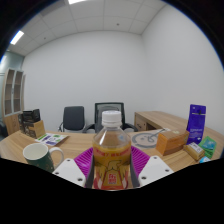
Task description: Pour water
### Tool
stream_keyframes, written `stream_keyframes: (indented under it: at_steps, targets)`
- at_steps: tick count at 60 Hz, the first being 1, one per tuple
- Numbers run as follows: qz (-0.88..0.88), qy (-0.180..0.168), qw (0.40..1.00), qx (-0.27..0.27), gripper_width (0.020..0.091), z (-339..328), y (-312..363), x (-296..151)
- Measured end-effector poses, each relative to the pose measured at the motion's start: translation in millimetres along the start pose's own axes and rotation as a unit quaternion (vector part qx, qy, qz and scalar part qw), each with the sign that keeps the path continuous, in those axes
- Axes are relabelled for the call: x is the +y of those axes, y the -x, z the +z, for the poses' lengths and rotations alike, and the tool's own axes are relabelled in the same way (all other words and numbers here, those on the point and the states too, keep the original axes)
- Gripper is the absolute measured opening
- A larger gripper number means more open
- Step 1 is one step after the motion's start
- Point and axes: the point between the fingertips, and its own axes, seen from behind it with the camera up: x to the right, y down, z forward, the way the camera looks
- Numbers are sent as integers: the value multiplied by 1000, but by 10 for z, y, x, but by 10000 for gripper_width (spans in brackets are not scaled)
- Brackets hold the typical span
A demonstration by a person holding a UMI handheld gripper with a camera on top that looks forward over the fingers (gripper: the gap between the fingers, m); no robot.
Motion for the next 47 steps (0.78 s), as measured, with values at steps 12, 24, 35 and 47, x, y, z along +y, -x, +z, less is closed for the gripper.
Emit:
stream_keyframes:
  at_steps: [12, 24, 35, 47]
  targets:
    - [2, 61, 998, -33, 829, -322, 114, 112]
    - [-19, 43, 998, -36, 844, -1265, 139, -64]
    - [-3, 28, 998, -65, 842, -2340, 301, -144]
    - [22, 19, 994, -105, 839, -3080, 414, -80]
